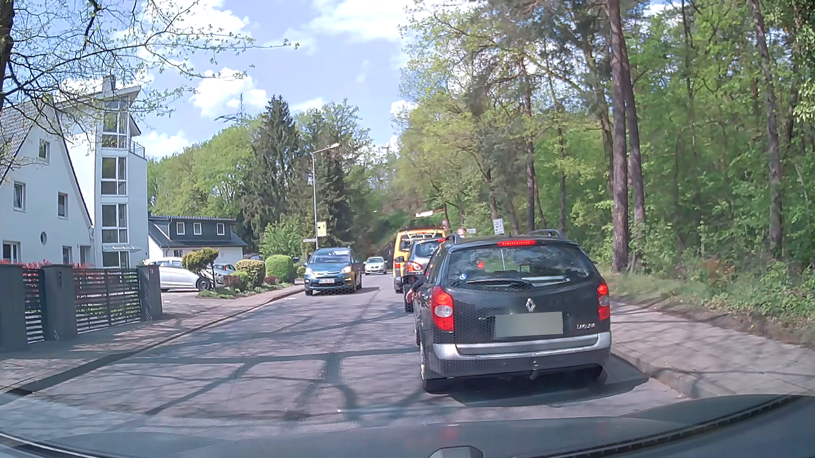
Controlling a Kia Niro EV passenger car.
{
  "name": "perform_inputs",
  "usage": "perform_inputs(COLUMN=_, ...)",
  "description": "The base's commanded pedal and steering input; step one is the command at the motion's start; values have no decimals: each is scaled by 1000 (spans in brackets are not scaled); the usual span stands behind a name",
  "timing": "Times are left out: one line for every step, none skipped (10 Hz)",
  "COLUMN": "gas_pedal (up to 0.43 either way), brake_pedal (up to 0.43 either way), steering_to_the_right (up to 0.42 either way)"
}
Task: Follow the waypoints while adhering to traffic rules and regulations
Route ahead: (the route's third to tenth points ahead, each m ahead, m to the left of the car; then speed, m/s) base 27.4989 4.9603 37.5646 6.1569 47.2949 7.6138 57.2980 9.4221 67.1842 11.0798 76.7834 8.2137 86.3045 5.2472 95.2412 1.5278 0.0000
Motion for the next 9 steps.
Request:
perform_inputs(gas_pedal=0, brake_pedal=165, steering_to_the_right=1)
perform_inputs(gas_pedal=0, brake_pedal=165, steering_to_the_right=1)
perform_inputs(gas_pedal=0, brake_pedal=165, steering_to_the_right=2)
perform_inputs(gas_pedal=0, brake_pedal=165, steering_to_the_right=1)
perform_inputs(gas_pedal=0, brake_pedal=159, steering_to_the_right=1)
perform_inputs(gas_pedal=0, brake_pedal=165, steering_to_the_right=1)
perform_inputs(gas_pedal=0, brake_pedal=165, steering_to_the_right=1)
perform_inputs(gas_pedal=0, brake_pedal=165, steering_to_the_right=1)
perform_inputs(gas_pedal=0, brake_pedal=165, steering_to_the_right=1)
